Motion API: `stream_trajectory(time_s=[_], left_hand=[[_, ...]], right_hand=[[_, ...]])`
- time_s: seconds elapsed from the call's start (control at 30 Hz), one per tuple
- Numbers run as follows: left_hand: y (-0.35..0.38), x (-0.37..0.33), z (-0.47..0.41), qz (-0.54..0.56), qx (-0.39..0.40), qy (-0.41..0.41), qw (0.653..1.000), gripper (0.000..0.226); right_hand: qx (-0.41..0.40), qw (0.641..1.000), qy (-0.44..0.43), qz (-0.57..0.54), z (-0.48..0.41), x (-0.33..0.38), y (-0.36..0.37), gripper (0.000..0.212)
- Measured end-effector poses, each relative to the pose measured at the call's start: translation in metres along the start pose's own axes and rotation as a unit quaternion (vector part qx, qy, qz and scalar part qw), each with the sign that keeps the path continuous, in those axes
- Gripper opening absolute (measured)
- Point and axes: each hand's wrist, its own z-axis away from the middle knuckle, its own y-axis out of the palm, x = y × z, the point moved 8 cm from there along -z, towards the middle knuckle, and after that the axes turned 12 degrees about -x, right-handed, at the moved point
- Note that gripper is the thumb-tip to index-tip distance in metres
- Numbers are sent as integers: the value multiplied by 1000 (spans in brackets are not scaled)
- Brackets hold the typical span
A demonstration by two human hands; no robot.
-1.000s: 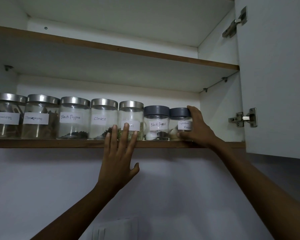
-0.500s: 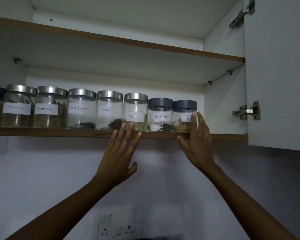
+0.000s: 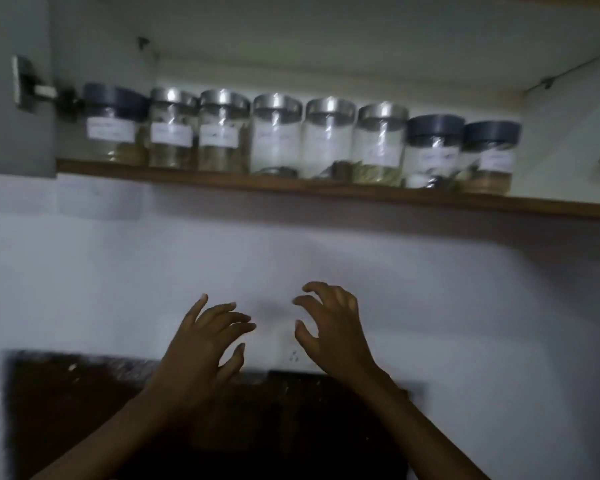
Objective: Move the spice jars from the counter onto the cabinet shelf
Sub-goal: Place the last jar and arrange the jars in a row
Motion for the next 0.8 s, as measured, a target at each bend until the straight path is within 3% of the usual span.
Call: stream_trajectory(time_s=[0.3,0.5,0.67,0.8], left_hand=[[-11,108,162,-48,131,-158,978,33],[8,171,286,-50,279,-317,905,39],[18,194,343,-49,345,-353,868,41],[33,192,373,-48,431,-339,835,47]], right_hand=[[265,958,32,-108,117,109,172,30],[387,913,40,-119,180,146,257,32],[439,881,89,-156,222,173,319,38],[468,826,209,-236,264,192,358,55]])
